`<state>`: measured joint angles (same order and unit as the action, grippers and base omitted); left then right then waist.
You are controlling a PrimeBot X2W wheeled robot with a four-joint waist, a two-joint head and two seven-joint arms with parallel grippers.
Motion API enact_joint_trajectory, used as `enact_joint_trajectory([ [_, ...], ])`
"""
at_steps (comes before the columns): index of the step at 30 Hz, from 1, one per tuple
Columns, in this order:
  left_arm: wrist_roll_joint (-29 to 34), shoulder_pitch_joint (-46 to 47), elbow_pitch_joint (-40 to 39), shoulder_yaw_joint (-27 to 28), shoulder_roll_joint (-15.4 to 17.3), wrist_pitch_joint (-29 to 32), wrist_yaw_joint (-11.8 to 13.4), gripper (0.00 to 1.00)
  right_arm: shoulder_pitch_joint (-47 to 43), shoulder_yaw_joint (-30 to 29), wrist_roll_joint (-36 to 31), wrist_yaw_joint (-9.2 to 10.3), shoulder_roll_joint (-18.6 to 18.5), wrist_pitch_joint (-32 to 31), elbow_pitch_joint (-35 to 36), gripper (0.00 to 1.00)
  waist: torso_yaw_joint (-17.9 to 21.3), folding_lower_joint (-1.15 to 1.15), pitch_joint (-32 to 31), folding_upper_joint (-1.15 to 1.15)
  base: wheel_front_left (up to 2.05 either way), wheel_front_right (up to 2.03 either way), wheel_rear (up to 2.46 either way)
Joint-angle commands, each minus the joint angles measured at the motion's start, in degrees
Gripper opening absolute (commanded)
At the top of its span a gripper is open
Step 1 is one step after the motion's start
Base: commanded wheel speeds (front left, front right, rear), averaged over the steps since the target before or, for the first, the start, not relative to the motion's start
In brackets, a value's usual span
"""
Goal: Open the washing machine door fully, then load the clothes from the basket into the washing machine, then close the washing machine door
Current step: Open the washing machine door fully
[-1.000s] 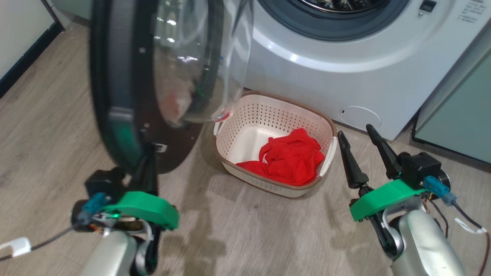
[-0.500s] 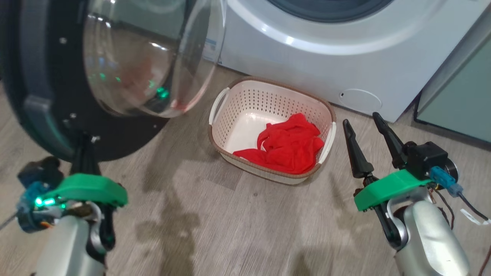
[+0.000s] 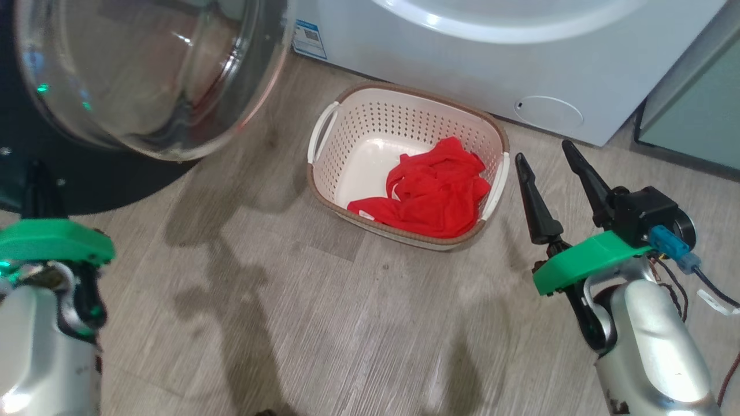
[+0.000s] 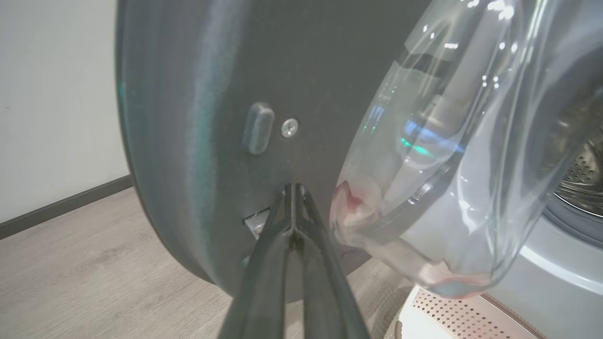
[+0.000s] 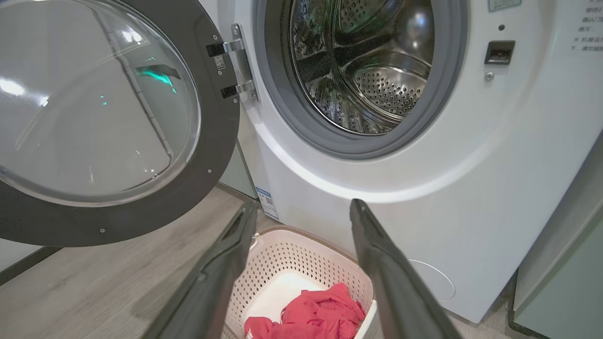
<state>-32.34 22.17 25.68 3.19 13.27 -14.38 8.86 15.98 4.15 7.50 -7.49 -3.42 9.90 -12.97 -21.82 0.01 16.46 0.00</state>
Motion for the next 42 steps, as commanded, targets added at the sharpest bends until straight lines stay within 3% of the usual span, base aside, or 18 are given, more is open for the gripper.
enact_joint_trajectory([
  [1,0.04,3.12,0.03,3.86,3.21,-0.61,-0.76,0.0,1.88,1.64,-0.53,0.0,0.54,-0.51,2.26,1.0,0.49,-0.01,0.77,0.0,0.0,0.0,0.0],
  [11,3.32,9.55,9.02,12.79,4.92,-0.62,-5.29,0.0,3.15,2.34,-0.91,0.0,0.55,-1.13,2.39,1.0,1.49,-0.01,2.91,0.0,0.0,0.0,0.0],
  [20,7.56,10.25,10.43,17.64,3.97,-0.62,-7.32,0.0,3.54,2.83,-0.52,0.0,0.55,-0.67,1.69,1.0,2.16,-0.01,2.71,0.0,0.0,0.0,0.0],
  [27,11.72,3.64,4.18,20.42,-1.15,-0.62,-7.7,0.0,2.8,2.87,0.79,0.0,0.55,0.62,0.28,1.0,2.59,-0.01,0.69,0.0,0.0,0.0,0.0],
  [35,15.17,-8.06,-9.2,19.82,-7.16,-0.62,-8.74,0.0,1.27,2.15,2.26,0.0,0.55,2.12,-1.27,1.0,3.02,-0.01,-2.13,0.0,0.0,0.0,0.0],
  [36,15.41,-9.31,-10.68,19.37,-7.57,-0.62,-8.7,0.15,1.11,2.02,2.38,0.0,0.55,2.28,-1.42,1.0,3.1,-0.01,-2.45,0.0,0.0,0.0,0.0],
  [37,15.66,-10.41,-12.33,18.82,-7.93,-0.46,-8.62,0.46,0.91,1.87,2.49,0.0,0.55,2.43,-1.58,1.0,3.16,-0.01,-2.8,0.0,0.0,0.0,0.0],
  [38,15.78,-11.42,-14.13,18.23,-8.26,0.0,-8.55,0.84,0.71,1.71,2.58,0.0,0.55,2.58,-1.76,1.0,3.26,-0.01,-3.14,0.0,0.0,0.0,0.0],
  [39,16.1,-12.45,-16.0,17.59,-8.51,0.66,-8.36,1.0,0.53,1.65,2.74,0.0,0.55,2.71,-1.95,1.0,3.43,-0.01,-3.47,0.0,0.0,0.0,0.0],
  [42,16.83,-15.24,-21.69,15.23,-9.11,3.12,-8.09,1.0,0.13,1.54,3.01,0.0,0.55,3.07,-2.46,1.0,4.06,-0.01,-4.37,0.0,0.0,0.0,0.0],
])
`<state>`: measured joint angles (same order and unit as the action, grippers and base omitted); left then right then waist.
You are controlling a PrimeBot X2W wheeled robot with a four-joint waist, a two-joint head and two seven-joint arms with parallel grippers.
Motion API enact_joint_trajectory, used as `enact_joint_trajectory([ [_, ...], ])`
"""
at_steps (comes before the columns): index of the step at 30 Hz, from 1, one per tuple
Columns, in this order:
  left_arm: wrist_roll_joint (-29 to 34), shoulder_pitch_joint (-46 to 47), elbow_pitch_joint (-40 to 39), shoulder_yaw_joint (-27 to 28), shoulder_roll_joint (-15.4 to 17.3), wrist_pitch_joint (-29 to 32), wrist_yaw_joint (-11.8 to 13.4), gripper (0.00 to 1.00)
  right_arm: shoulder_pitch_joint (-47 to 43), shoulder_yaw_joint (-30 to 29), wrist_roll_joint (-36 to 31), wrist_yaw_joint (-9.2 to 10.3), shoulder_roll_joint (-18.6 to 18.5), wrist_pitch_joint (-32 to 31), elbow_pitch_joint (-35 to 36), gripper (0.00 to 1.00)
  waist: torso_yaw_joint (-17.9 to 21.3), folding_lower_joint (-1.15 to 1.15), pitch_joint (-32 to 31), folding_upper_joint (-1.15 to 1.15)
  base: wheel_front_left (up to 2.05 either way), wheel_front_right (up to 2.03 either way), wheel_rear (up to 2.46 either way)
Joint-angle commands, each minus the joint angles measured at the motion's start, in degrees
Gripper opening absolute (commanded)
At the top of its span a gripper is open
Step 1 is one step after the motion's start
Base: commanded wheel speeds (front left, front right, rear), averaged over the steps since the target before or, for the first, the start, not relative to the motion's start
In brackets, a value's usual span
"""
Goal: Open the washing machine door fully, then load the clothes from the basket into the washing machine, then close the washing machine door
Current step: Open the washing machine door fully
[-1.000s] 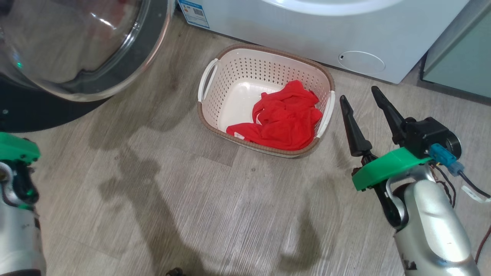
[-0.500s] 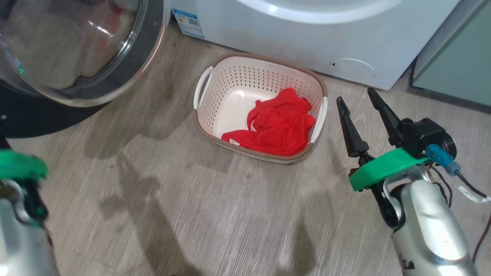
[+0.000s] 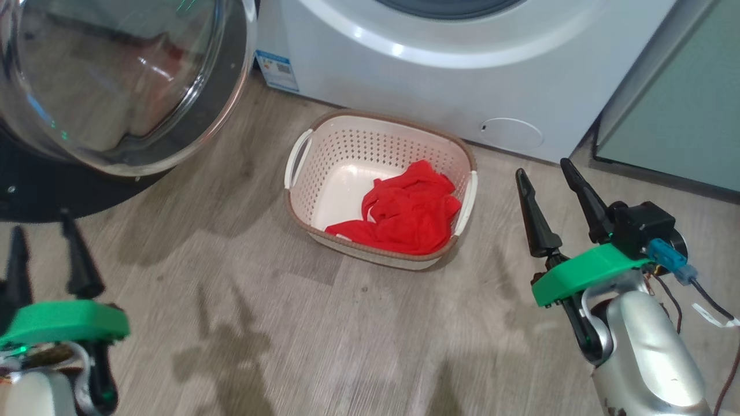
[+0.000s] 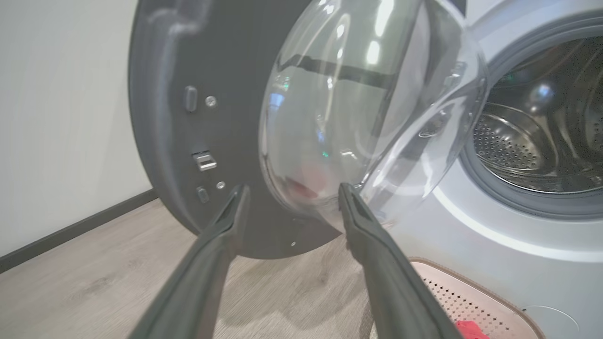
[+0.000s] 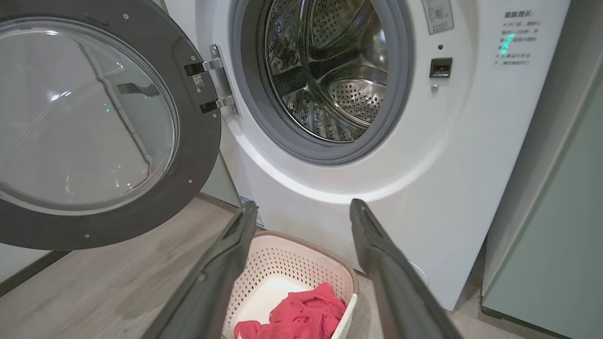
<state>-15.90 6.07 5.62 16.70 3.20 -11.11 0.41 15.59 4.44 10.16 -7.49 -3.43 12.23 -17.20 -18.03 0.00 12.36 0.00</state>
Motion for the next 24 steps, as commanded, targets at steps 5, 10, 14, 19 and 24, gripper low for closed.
enact_joint_trajectory([
  [5,1.77,-2.72,-8.77,-3.27,0.37,4.15,0.59,1.0,0.15,1.24,1.15,0.0,0.56,1.37,1.36,1.0,2.12,0.0,-1.62,0.0,0.0,0.0,0.0],
  [10,3.06,-4.53,-12.76,-7.83,0.14,6.61,0.31,1.0,-0.28,1.6,1.73,0.0,0.56,1.81,1.28,1.0,5.58,0.0,-3.19,0.0,0.0,0.0,0.0],
  [14,4.38,-5.63,-14.71,-9.79,0.21,8.07,0.58,1.0,-0.86,2.13,2.06,0.0,0.56,1.97,1.34,1.0,9.2,0.0,-4.4,0.0,0.0,0.0,0.0],
  [19,6.11,-6.44,-16.34,-11.55,0.96,9.04,0.36,1.0,-1.67,2.09,2.15,0.0,0.56,2.03,1.58,1.0,13.29,0.0,-5.33,0.0,0.0,0.0,0.0],
  [24,7.04,-6.71,-16.77,-12.76,1.46,9.62,0.08,1.0,-2.38,1.87,2.03,0.0,0.56,1.88,2.21,1.0,16.1,0.0,-5.82,0.0,0.0,0.0,0.0],
])
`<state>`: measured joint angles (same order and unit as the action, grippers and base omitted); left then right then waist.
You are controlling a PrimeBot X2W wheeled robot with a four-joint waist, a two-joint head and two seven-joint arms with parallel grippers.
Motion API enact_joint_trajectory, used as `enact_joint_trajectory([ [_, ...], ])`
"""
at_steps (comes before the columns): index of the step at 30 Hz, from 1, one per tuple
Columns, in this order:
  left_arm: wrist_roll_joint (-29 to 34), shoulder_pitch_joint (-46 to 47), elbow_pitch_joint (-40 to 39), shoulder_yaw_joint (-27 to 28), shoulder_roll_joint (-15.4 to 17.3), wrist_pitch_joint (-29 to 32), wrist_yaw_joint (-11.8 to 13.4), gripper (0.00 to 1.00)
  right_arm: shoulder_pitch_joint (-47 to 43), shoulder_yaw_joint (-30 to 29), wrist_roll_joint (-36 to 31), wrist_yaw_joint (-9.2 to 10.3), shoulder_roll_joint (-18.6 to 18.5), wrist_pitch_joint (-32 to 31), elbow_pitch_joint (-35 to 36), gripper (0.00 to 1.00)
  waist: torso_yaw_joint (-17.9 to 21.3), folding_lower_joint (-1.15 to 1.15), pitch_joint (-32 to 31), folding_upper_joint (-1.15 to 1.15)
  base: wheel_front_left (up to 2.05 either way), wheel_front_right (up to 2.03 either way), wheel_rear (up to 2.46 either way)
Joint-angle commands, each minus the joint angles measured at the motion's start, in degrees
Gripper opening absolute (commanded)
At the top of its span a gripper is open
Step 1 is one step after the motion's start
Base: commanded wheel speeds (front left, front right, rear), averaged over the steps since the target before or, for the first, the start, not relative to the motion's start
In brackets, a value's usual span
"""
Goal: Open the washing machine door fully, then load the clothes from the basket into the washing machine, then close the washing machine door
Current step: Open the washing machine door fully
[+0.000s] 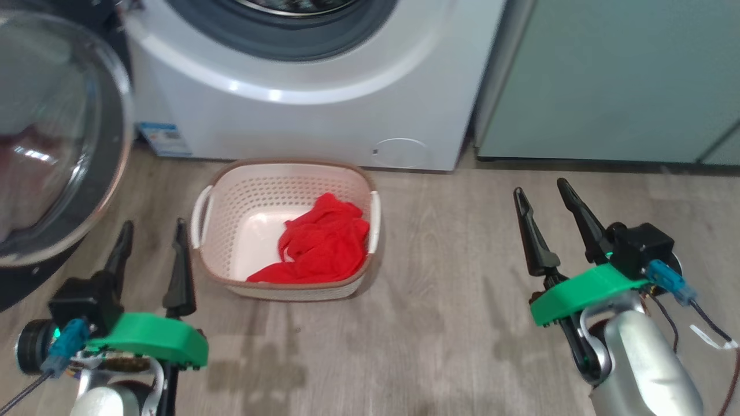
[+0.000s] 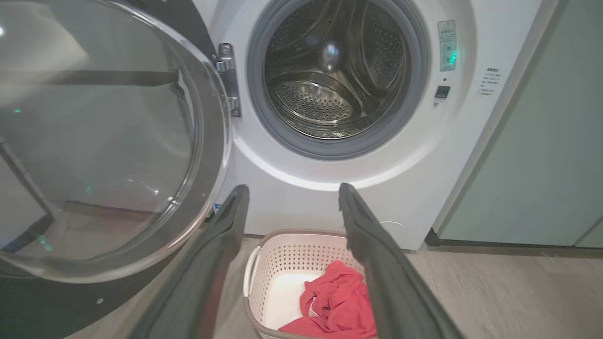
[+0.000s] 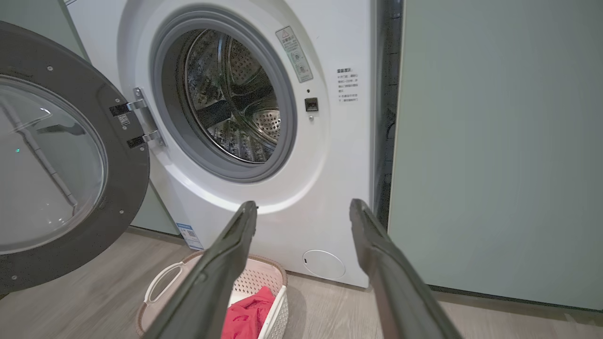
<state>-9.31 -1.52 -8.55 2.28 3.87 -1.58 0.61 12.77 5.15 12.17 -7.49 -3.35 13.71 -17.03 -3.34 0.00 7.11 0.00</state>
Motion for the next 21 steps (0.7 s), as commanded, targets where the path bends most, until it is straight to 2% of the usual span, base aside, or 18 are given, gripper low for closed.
enact_joint_trajectory([
  [1,0.58,0.83,-2.67,1.37,0.8,0.19,-0.14,1.0,0.19,1.02,0.02,0.0,0.47,0.38,2.24,1.0,1.92,0.0,-0.67,0.0,0.0,0.0,0.0],
  [10,0.97,0.35,-2.88,0.64,1.34,0.93,0.11,1.0,-2.1,0.25,0.5,0.0,0.47,-0.36,5.14,1.0,5.11,0.0,-1.16,0.0,0.0,0.0,0.0],
  [21,1.53,-0.59,-3.02,0.32,1.42,1.46,1.45,1.0,-2.27,0.68,0.83,0.0,0.47,-0.94,5.94,1.0,5.21,0.0,-1.36,0.0,0.0,0.0,0.0],
])
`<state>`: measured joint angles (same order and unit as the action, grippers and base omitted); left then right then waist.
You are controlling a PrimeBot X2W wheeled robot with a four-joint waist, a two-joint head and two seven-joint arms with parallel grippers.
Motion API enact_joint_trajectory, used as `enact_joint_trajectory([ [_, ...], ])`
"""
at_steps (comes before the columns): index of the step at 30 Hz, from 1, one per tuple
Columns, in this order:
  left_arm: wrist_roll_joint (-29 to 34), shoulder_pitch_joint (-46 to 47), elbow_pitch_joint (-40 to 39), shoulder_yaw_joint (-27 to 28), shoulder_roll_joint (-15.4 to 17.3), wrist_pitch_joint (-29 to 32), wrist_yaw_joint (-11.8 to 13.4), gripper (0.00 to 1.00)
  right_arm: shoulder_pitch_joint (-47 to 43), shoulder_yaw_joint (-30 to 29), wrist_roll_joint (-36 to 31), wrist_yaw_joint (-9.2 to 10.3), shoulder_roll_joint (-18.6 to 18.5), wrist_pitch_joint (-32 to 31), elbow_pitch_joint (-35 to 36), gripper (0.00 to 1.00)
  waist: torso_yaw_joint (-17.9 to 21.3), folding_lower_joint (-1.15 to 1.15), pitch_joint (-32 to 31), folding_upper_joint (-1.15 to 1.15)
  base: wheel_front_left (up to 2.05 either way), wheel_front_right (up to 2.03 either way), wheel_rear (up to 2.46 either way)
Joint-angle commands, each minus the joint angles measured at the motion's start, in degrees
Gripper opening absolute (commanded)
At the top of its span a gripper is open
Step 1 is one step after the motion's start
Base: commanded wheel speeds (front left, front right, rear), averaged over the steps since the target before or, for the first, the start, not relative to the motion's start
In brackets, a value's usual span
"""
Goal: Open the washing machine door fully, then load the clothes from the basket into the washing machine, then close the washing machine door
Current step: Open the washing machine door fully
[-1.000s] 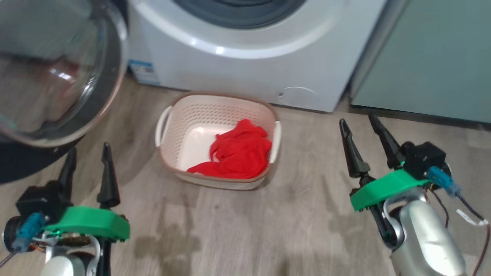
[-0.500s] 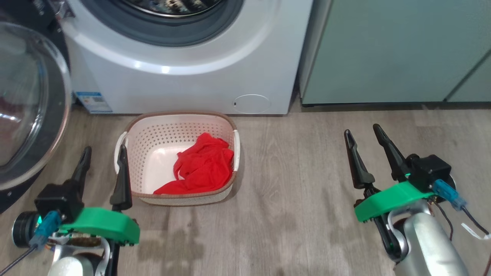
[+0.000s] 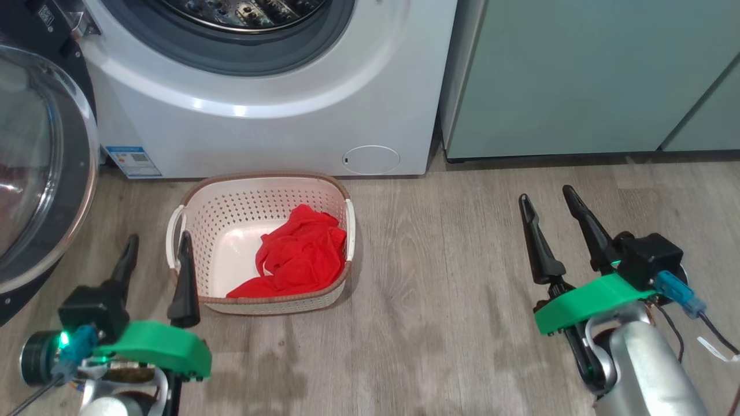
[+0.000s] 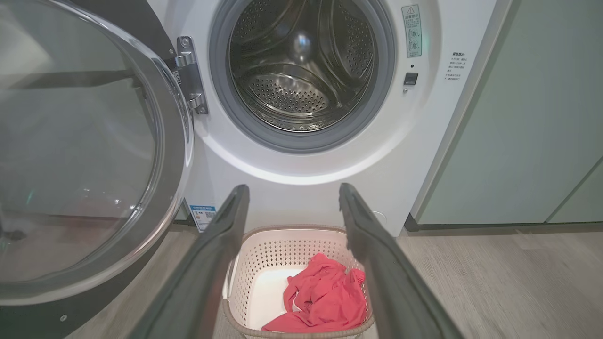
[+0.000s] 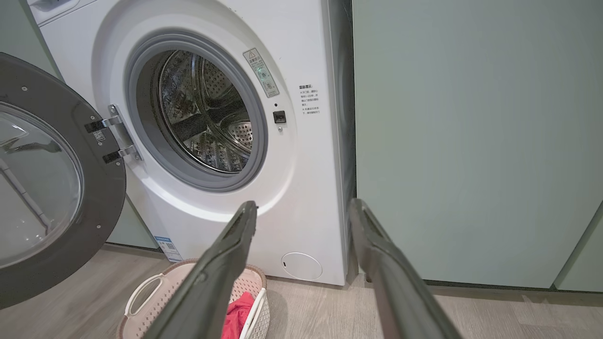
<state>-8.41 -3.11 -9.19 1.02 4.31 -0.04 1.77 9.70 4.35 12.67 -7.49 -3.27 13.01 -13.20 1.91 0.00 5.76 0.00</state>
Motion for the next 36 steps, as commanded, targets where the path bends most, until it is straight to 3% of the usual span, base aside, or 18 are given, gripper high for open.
enact_joint_trajectory([
  [1,0.64,0.94,-2.35,1.5,1.0,-0.04,0.32,1.0,0.8,1.54,0.32,0.0,0.39,-0.26,2.1,1.0,-0.07,0.0,-0.06,0.0,0.0,0.0,0.0],
  [23,-0.52,0.91,-1.6,0.5,1.2,0.51,0.89,1.0,1.12,1.64,0.75,0.0,0.39,-0.49,1.97,1.0,-0.07,0.0,0.12,0.0,0.02,-0.02,0.0],
  [36,-0.87,1.35,-1.43,-0.32,1.49,0.29,0.99,1.0,1.28,1.88,0.73,0.0,0.39,-0.36,1.6,1.0,0.03,0.0,-0.02,0.0,1.43,-1.43,0.0],
])
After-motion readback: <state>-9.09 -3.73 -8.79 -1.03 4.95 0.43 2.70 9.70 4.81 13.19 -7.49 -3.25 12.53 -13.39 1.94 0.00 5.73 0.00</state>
